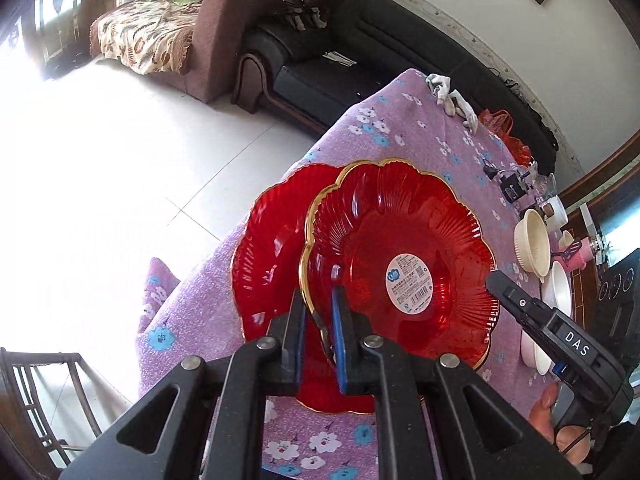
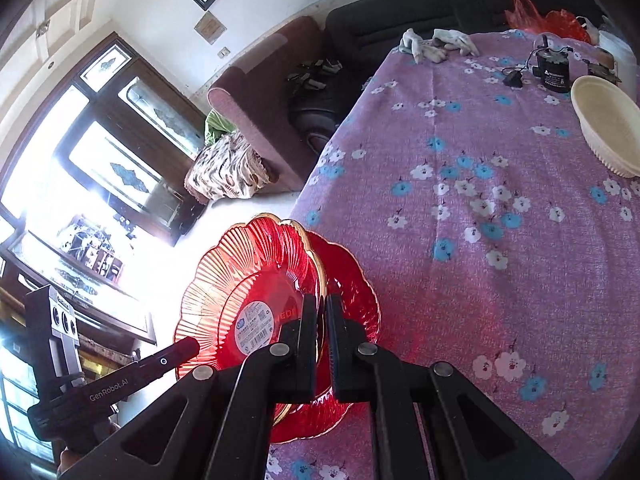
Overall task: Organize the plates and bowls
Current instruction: 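Lift the red plate with both grippers onto the red wedding plate stack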
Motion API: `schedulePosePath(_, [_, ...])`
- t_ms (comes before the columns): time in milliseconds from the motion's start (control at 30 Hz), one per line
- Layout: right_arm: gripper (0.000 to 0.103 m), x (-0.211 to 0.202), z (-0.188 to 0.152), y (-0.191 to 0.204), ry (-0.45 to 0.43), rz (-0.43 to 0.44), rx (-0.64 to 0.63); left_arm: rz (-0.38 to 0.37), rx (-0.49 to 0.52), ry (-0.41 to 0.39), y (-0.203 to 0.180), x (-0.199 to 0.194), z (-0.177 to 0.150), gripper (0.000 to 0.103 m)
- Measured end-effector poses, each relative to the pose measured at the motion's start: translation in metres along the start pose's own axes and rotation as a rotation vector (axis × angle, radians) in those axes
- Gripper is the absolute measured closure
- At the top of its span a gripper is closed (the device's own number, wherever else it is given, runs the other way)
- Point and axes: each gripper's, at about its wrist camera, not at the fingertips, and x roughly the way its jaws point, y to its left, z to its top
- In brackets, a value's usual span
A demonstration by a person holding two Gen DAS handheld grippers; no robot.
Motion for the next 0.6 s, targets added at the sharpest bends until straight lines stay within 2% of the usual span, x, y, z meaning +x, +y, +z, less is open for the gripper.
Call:
schedulePosePath(300, [0.096, 0.044, -0.014, -0.015, 0.091, -0.037, 0.031, 0.041, -0.013, 0.07, 0.02, 0.03, -0.007, 0.092])
schedulePosePath(433, [0.096, 0.055, -0.015, -0.016, 0.103, -0.05, 0.023, 0.067, 0.006, 0.06, 0.016, 0.028, -0.004, 0.092])
schedulePosePath(600, [0.096, 0.064, -0.018, -0.017, 0.11, -0.064, 0.012, 0.161, 0.062, 0.005, 0.012, 0.019, -0.002, 0.09])
